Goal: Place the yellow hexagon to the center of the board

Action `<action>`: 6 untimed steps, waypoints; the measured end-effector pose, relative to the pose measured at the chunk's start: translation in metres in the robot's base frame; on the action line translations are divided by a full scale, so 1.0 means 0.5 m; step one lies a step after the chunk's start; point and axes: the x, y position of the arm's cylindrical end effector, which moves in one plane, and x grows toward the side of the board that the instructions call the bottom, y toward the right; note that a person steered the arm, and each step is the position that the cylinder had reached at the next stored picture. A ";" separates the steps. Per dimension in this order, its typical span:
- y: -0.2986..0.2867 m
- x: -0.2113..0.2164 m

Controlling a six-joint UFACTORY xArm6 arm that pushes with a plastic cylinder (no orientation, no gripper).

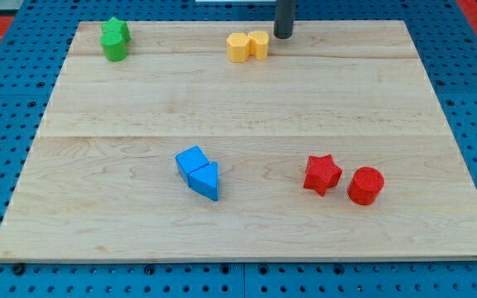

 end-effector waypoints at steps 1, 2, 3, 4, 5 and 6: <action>-0.039 0.015; -0.073 0.015; -0.104 0.015; -0.141 0.028; -0.131 0.126; -0.119 0.242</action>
